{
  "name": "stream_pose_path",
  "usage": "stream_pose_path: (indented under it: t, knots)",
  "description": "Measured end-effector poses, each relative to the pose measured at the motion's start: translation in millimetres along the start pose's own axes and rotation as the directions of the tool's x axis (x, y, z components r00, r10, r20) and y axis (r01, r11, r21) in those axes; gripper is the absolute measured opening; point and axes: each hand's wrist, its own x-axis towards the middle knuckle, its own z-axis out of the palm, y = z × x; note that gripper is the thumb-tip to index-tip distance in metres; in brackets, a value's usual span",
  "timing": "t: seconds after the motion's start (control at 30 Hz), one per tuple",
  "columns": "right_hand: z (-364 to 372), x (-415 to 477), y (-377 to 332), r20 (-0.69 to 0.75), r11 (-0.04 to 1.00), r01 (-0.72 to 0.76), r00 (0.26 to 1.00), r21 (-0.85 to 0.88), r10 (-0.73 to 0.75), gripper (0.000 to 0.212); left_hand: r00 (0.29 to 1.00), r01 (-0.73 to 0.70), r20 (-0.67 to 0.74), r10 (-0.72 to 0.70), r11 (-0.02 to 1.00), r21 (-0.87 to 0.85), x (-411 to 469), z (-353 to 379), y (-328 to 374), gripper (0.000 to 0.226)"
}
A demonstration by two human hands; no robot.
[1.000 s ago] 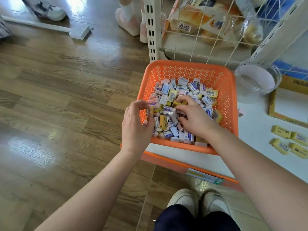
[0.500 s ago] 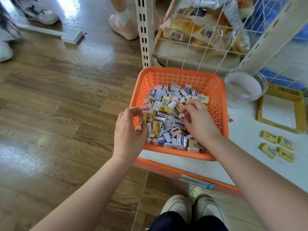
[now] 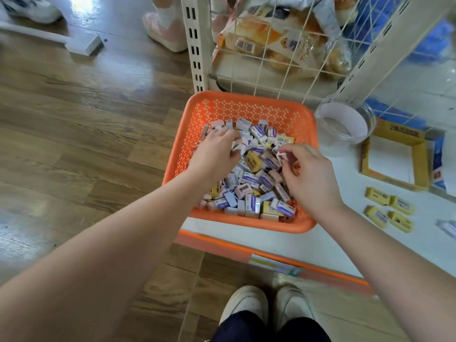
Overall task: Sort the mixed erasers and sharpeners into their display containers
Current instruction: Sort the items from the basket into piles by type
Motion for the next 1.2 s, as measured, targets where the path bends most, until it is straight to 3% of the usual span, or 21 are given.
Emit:
stream_pose_path:
  t: [0.3, 0.7, 1.03, 1.13, 1.2]
  knots:
    - [1, 0, 3, -0.036, 0.999, -0.021, 0.999, -0.035, 0.020, 0.025, 0.991, -0.002, 0.135, -0.021, 0.986, 0.165, 26, 9, 5, 0.058]
    - [1, -1, 4, -0.033, 0.999, -0.033, 0.999, -0.016, 0.032, 0.025, 0.999, 0.032, -0.031, -0.031, 0.999, 0.024, 7, 16, 0, 0.040]
    - [-3, 1, 4, -0.015, 0.999, -0.035, 0.999, -0.019, 0.035, 0.025, 0.993, 0.097, -0.043, -0.107, 0.977, -0.190, -11, -4, 21, 0.011]
    - [-11, -2, 2, -0.026, 0.997, -0.058, 0.998, 0.058, 0.059, 0.024, 0.990, 0.092, -0.082, -0.113, 0.968, -0.233, -20, -4, 38, 0.009]
    - [-18, -9, 2, -0.119, 0.982, -0.096, 0.986, 0.165, 0.116, 0.023, 0.979, 0.119, -0.119, -0.166, 0.938, -0.327, -23, -6, 54, 0.011]
